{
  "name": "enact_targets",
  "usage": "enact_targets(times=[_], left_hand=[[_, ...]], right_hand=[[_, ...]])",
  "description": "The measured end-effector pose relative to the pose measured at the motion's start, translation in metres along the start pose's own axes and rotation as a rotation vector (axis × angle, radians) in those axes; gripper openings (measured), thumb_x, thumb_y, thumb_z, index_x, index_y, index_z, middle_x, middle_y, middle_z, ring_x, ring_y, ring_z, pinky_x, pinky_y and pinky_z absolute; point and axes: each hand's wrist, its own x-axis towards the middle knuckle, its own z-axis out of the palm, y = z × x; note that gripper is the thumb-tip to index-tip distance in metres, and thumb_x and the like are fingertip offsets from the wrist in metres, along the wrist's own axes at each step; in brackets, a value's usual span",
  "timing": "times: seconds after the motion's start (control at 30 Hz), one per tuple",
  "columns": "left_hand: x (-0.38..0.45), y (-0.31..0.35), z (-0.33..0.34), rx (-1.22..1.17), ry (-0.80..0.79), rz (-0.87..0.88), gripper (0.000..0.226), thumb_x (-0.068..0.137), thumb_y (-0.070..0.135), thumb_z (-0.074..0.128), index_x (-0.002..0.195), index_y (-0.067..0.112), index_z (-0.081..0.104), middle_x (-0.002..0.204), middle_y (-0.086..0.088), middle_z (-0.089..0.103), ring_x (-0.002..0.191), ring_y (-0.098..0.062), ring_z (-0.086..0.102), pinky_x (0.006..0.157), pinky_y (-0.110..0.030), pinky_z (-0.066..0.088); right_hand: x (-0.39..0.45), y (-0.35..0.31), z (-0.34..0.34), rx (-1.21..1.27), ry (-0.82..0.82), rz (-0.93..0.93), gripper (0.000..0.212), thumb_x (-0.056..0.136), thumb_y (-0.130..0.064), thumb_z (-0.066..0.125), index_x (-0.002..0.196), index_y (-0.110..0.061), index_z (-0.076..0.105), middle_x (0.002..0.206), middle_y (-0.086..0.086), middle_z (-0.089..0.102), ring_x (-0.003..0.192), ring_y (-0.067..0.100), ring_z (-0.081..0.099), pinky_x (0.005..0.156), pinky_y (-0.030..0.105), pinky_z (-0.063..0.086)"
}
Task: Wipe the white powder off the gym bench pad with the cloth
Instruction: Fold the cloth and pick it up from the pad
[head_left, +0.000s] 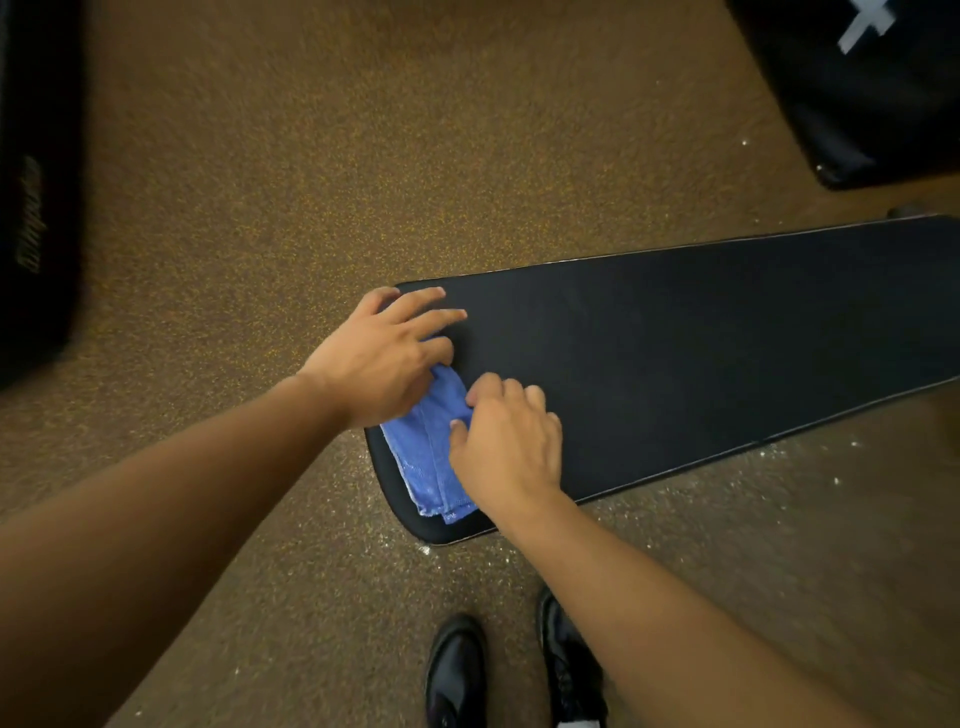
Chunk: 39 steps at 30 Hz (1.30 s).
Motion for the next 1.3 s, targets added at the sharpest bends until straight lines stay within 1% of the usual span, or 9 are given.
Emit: enact_targets(times=[0.1, 0.23, 0.4, 0.53, 0.7, 0.83, 0.97, 1.13, 1.3], left_hand=[[0.004, 0.0, -0.006, 0.013, 0.058, 0.078, 0.016, 0.079, 0.026, 0.042, 0.084, 0.019, 0.055, 0.098, -0.002, 0.071, 0.123, -0.03, 0.055, 0.105, -0.053, 0.03], [0.017, 0.005, -0.026, -0.069, 0.093, 0.157, 0.01, 0.08, 0.025, 0.035, 0.086, 0.021, 0.041, 0.073, 0.003, 0.051, 0.082, -0.026, 0.06, 0.115, -0.056, 0.02], [0.051, 0.041, -0.068, -0.267, -0.016, 0.327, 0.008, 0.084, 0.025, 0.043, 0.091, 0.022, 0.04, 0.078, 0.004, 0.047, 0.074, -0.023, 0.051, 0.096, -0.038, 0.035], [0.094, 0.091, -0.107, -0.515, -0.12, 0.291, 0.021, 0.087, 0.013, 0.055, 0.092, 0.026, 0.039, 0.08, 0.011, 0.045, 0.074, -0.005, 0.047, 0.065, -0.015, 0.031], [0.154, 0.162, -0.152, -0.573, -0.101, 0.431, 0.02, 0.082, 0.017, 0.049, 0.094, 0.033, 0.048, 0.093, 0.008, 0.049, 0.084, -0.007, 0.049, 0.073, -0.013, 0.035], [0.209, 0.228, -0.177, -0.519, -0.163, 0.504, 0.032, 0.088, 0.0, 0.051, 0.088, 0.027, 0.069, 0.106, 0.009, 0.055, 0.086, 0.011, 0.051, 0.074, -0.005, 0.034], [0.266, 0.284, -0.199, -0.471, -0.185, 0.418, 0.033, 0.088, 0.006, 0.054, 0.091, 0.035, 0.07, 0.085, -0.002, 0.068, 0.063, -0.015, 0.055, 0.065, -0.034, 0.048], [0.33, 0.345, -0.236, -0.743, -0.19, 0.418, 0.025, 0.083, 0.003, 0.067, 0.091, 0.026, 0.07, 0.094, -0.003, 0.068, 0.08, -0.018, 0.063, 0.071, -0.03, 0.05], [0.395, 0.396, -0.279, -0.838, -0.117, 0.453, 0.022, 0.083, -0.006, 0.071, 0.091, 0.015, 0.069, 0.095, 0.004, 0.067, 0.082, 0.005, 0.062, 0.072, -0.011, 0.048]], right_hand=[[0.0, 0.0, -0.002, 0.118, -0.013, -0.061, 0.018, 0.092, -0.022, 0.057, 0.106, -0.021, 0.045, 0.108, 0.002, 0.06, 0.104, 0.025, 0.05, 0.08, 0.037, 0.041], [-0.003, 0.026, -0.023, 0.458, -0.06, -0.079, 0.021, 0.087, -0.009, 0.053, 0.096, -0.024, 0.043, 0.097, 0.004, 0.055, 0.088, 0.029, 0.052, 0.073, 0.041, 0.04], [-0.016, 0.096, -0.084, 0.583, -0.073, -0.091, 0.027, 0.085, -0.002, 0.052, 0.091, -0.029, 0.055, 0.094, -0.003, 0.048, 0.076, 0.01, 0.051, 0.071, 0.024, 0.041], [-0.037, 0.155, -0.14, 0.545, -0.081, -0.121, 0.036, 0.086, 0.004, 0.056, 0.077, -0.029, 0.068, 0.106, -0.005, 0.055, 0.095, 0.001, 0.056, 0.079, 0.011, 0.04], [-0.074, 0.238, -0.201, 0.412, -0.057, -0.054, 0.034, 0.089, 0.002, 0.055, 0.091, -0.023, 0.078, 0.099, -0.01, 0.067, 0.089, 0.01, 0.062, 0.079, 0.018, 0.044], [-0.102, 0.31, -0.234, 0.413, 0.035, 0.06, 0.033, 0.092, -0.003, 0.056, 0.104, -0.026, 0.076, 0.097, -0.018, 0.063, 0.093, 0.007, 0.06, 0.079, 0.008, 0.04], [-0.119, 0.371, -0.259, 0.502, 0.133, 0.137, 0.037, 0.083, -0.003, 0.069, 0.109, -0.03, 0.072, 0.104, -0.021, 0.06, 0.101, -0.002, 0.056, 0.084, 0.004, 0.037], [-0.135, 0.438, -0.305, 0.749, 0.339, 0.197, 0.039, 0.077, 0.005, 0.072, 0.096, -0.029, 0.073, 0.103, -0.017, 0.069, 0.098, -0.006, 0.061, 0.084, 0.009, 0.042], [-0.147, 0.494, -0.355, 0.798, 0.601, 0.243, 0.032, 0.079, 0.004, 0.073, 0.09, -0.026, 0.073, 0.096, -0.014, 0.069, 0.09, -0.008, 0.061, 0.08, 0.007, 0.041]])
